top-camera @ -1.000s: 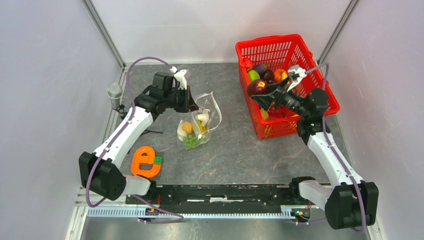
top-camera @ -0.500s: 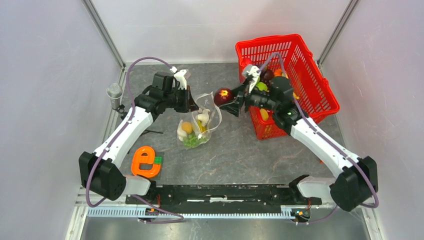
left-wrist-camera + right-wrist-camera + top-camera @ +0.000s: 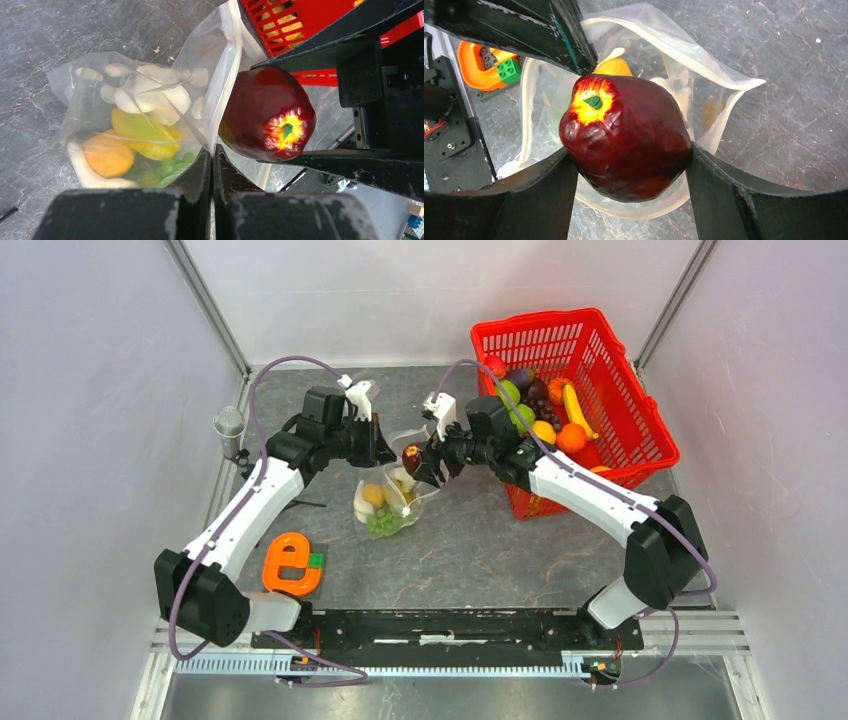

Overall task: Place the food in the zip-top bag and seal the zipper
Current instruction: Place the fake fruit in the zipper food storage bag.

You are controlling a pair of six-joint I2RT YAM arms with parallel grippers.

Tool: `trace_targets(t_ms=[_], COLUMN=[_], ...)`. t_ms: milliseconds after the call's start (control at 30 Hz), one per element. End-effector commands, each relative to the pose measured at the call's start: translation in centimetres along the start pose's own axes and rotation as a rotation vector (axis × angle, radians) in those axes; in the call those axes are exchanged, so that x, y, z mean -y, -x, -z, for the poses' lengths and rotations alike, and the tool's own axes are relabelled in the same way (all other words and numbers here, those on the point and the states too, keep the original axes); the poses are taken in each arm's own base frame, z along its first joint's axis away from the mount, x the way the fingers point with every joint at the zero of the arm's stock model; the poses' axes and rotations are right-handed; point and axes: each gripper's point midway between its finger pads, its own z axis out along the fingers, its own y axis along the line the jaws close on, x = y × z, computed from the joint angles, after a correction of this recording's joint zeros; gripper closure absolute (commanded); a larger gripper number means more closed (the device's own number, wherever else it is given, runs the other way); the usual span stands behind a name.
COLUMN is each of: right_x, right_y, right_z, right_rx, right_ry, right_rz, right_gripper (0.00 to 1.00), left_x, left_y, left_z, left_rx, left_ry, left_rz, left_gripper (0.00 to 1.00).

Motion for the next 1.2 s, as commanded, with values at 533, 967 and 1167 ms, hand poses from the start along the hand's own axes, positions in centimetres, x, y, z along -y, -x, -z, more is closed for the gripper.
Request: trace_targets(t_ms=[533,967,1167], right_x=[0.3,14.9,21.0], right_y=[6.9,4.2,-4.1], right_z=[5.2,21.8,23.4], right_rx=[0.267,0.313,0.048], right_ry=[-0.155,-1.043,-1.159], right_rz=[0.095,-0.207,-0.392], right_gripper=[0.05,0.11,0.09], left_x=[0.9,0.8,0.9], left_y=[2.0,2.0,2.0], left_z=[1.5,1.3,1.2], left_rx=[0.108,0.109,0.105], left_ry=[-0.007,-0.004,-0.012], left_rz=[-0.004,-0.001,0.003], left_gripper=[0.98,0.98,0.98])
